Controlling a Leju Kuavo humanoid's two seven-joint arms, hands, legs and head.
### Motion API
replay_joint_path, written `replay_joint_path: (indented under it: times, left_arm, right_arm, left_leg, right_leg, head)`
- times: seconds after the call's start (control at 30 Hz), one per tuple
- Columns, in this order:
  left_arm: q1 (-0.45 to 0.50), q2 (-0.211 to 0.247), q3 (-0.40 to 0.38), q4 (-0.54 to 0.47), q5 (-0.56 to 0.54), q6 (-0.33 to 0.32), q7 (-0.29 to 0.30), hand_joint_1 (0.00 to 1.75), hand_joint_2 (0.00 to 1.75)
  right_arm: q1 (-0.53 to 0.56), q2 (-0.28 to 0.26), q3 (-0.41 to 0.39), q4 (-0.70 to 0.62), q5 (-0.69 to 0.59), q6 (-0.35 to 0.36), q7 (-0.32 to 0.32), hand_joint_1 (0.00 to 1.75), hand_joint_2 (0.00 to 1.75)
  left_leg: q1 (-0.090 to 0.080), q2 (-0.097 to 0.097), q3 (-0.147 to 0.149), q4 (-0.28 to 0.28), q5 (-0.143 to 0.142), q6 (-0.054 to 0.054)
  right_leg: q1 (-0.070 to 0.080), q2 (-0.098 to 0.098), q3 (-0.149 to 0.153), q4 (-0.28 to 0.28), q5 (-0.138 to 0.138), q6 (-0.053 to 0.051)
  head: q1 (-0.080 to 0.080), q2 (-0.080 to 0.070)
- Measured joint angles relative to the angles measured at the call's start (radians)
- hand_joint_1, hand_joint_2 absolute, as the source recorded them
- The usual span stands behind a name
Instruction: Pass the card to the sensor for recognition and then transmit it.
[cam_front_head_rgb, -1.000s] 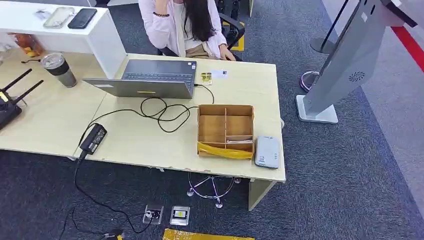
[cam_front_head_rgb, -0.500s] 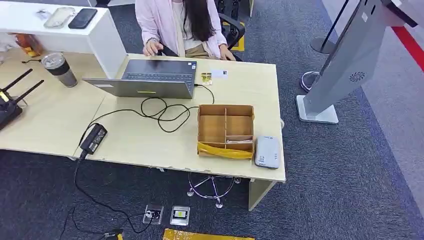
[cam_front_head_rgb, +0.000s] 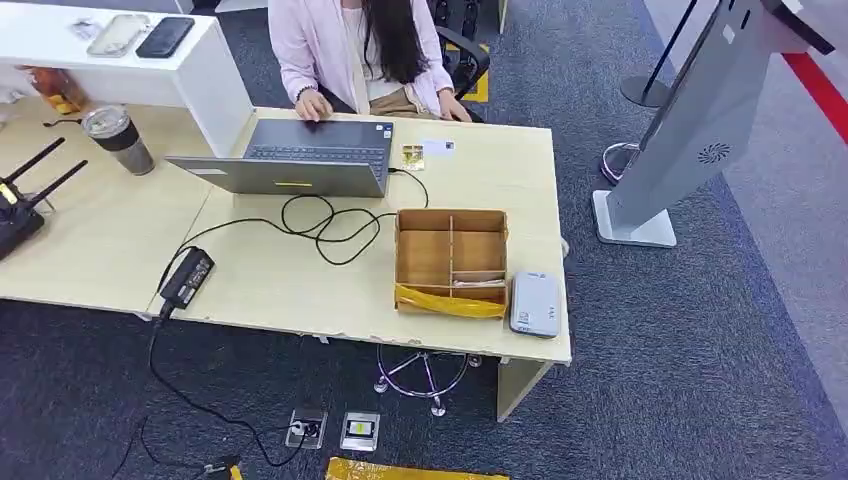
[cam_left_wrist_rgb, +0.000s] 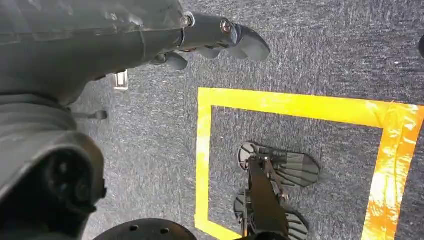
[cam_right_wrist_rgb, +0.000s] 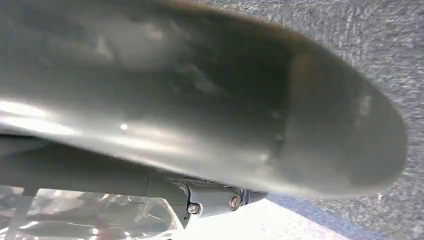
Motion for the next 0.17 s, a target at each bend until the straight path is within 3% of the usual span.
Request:
replay_joint_path:
  times: [0.17]
  left_arm:
    - [0.0,-0.003,0.0,0.0,0.0,0.002,0.007,0.0,0.0]
  right_arm:
    - [0.0,0.006,0.0,0.003,0.017,0.003,-0.011,0.0,0.0]
  left_leg:
    - [0.0,0.0,0.0,0.0,0.0,0.0]
  right_leg:
    - [0.0,0.0,0.0,0.0,0.0,0.0]
  head:
    - [0.0,0.0]
